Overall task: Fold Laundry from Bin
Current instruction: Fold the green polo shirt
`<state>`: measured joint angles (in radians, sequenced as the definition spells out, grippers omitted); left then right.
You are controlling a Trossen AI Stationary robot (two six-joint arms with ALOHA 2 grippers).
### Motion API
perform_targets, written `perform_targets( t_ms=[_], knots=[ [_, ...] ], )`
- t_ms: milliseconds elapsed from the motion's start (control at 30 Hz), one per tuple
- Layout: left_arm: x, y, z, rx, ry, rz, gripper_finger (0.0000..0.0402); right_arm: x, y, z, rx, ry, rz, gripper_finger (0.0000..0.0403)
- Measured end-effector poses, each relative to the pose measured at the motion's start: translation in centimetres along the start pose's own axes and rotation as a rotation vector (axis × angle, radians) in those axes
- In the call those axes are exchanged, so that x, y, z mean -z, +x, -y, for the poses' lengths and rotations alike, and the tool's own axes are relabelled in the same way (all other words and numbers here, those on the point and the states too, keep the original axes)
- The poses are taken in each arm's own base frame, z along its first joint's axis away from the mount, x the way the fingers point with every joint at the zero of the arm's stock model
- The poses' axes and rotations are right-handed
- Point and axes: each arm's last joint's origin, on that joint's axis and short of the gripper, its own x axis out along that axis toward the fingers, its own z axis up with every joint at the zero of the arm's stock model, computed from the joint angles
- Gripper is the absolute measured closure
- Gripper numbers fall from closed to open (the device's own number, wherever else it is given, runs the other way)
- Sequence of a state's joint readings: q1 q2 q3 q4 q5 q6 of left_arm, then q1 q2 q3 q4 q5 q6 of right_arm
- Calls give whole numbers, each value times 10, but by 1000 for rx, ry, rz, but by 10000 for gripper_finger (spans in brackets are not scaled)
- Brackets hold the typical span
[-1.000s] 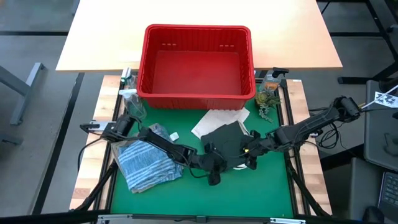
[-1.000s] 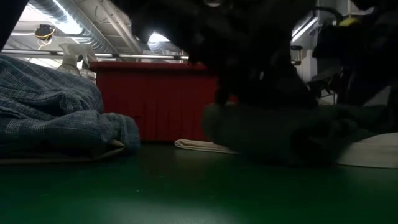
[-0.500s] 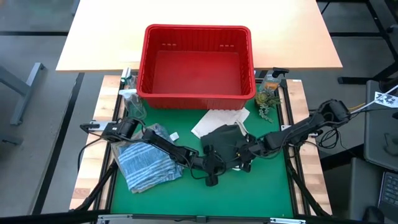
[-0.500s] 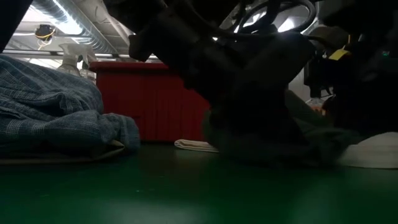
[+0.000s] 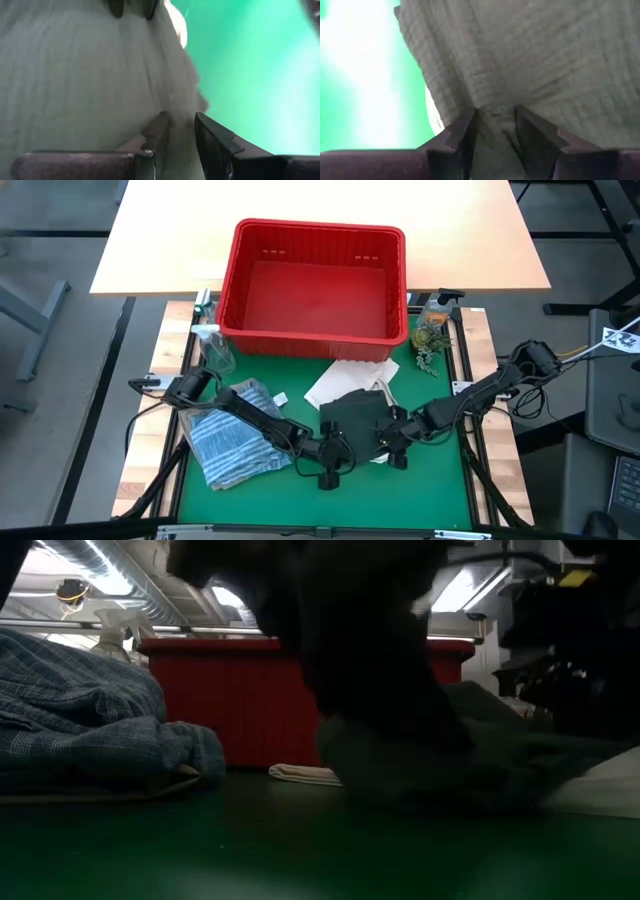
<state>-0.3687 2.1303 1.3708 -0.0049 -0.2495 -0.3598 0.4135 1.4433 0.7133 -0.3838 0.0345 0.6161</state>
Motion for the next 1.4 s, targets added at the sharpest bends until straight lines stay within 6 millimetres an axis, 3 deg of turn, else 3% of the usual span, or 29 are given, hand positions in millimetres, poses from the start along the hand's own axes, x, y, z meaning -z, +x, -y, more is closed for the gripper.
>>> perform_targets(
  t_ms=[333,500,667,833,1100,1400],
  knots=[
    [-27,-31,-3,-22,-28,75,310,-30,-44,-15,178,-136,-47,260],
    [-38,-36,-17,-79,-57,118,310,-42,-60,-17,328,-230,18,260],
    [-46,-37,-34,-111,-85,127,310,-49,-65,-8,540,-280,110,260],
    [-50,-35,-52,-150,-110,118,310,-52,-57,16,598,-211,82,260],
    [-40,-30,-86,-258,-174,-39,310,-30,-20,61,536,-80,9,260],
    [-30,-23,-103,-302,-215,-132,310,-16,-1,73,469,-43,40,260]
  ],
)
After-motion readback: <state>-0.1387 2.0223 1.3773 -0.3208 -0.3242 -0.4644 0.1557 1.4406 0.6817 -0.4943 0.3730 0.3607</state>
